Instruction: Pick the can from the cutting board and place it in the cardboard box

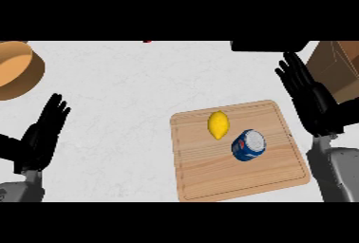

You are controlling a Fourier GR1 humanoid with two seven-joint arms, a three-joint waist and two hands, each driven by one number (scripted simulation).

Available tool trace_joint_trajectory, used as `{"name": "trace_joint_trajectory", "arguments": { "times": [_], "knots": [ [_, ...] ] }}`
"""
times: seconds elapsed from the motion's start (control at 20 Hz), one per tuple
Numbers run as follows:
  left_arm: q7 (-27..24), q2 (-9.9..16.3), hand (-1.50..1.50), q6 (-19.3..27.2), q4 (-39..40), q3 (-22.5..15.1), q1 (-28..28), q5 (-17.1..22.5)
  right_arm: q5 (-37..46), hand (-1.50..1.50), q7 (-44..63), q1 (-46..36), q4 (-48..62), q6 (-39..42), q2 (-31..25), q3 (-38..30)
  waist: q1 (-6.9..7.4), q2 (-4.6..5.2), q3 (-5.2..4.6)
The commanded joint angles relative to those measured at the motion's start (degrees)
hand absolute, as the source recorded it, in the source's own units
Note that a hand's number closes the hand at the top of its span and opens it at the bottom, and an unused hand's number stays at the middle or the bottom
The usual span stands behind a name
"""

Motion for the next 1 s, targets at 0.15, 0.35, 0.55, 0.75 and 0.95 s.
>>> {"name": "trace_joint_trajectory", "arguments": {
  "times": [0.15,0.35,0.55,0.75,0.95],
  "knots": [
    [-2.3,4.6,0.00,2.6,0.3,-2.7,2.3,-9.3,4.8,-1.50,-22.9,13.9,-8.7,-2.7,-3.0,-8.7,-6.37,-0.85,0.96],
    [-1.1,6.0,0.00,3.1,0.6,-3.8,3.2,-11.4,7.4,-1.50,-26.7,19.2,-4.6,-14.8,-2.3,-21.5,-11.52,0.00,1.33],
    [-0.6,5.8,0.00,4.4,0.4,-6.2,2.9,-14.7,5.4,-1.50,-50.7,29.0,-8.0,-11.8,6.2,-22.9,-7.89,-0.53,1.10],
    [0.1,4.6,0.00,4.7,-0.3,-9.0,1.6,-17.1,16.8,-1.50,-63.7,40.6,-11.7,-12.0,6.3,-19.3,-5.73,-0.33,0.56],
    [-0.1,4.2,0.00,4.3,-0.3,-9.4,1.5,-17.6,26.4,-1.50,-65.0,53.9,-17.1,-18.6,10.8,-16.9,-3.59,-0.17,0.35]
  ]
}}
